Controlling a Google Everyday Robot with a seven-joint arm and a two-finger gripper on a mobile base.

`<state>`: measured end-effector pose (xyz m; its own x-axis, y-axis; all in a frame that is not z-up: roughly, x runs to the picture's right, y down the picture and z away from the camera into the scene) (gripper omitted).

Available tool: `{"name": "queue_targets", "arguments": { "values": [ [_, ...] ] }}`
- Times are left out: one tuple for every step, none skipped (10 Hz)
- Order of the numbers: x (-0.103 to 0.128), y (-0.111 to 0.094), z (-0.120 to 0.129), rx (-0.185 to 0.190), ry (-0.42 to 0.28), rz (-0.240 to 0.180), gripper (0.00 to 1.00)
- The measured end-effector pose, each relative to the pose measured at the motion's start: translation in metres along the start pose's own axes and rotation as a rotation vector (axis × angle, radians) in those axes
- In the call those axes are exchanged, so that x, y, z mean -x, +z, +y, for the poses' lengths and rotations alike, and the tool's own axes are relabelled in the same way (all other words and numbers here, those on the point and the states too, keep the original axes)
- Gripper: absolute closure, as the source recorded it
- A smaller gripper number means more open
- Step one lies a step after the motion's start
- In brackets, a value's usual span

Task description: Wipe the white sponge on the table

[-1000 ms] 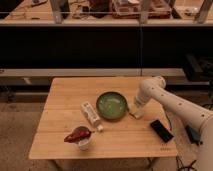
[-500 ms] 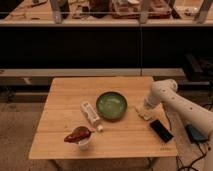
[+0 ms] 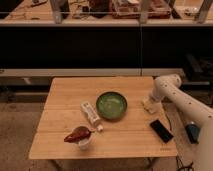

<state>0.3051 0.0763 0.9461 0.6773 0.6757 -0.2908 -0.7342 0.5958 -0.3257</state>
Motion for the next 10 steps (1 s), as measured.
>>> {"name": "queue_targets", "arguments": {
  "values": [
    [0.009, 0.001, -0.002, -0.007, 0.005, 0.001, 1.0],
    [0.021, 0.002, -0.002, -0.011, 0.006, 0.001, 1.0],
    [0.034, 0.003, 0.004, -0.007, 0.001, -0.001, 1.0],
    [0.044, 0.003, 0.013, 0.0, -0.01, -0.003, 1.0],
    [0.053, 0.003, 0.025, 0.005, -0.033, -0.006, 1.0],
    [0.06, 0.004, 0.04, 0.012, -0.068, -0.009, 1.0],
    [0.062, 0.004, 0.052, 0.017, -0.094, -0.012, 1.0],
    [0.061, 0.001, 0.064, 0.025, -0.125, -0.017, 1.0],
    [0.053, -0.003, 0.083, 0.045, -0.167, -0.022, 1.0],
    [0.046, -0.005, 0.093, 0.058, -0.192, -0.021, 1.0]
  ]
}}
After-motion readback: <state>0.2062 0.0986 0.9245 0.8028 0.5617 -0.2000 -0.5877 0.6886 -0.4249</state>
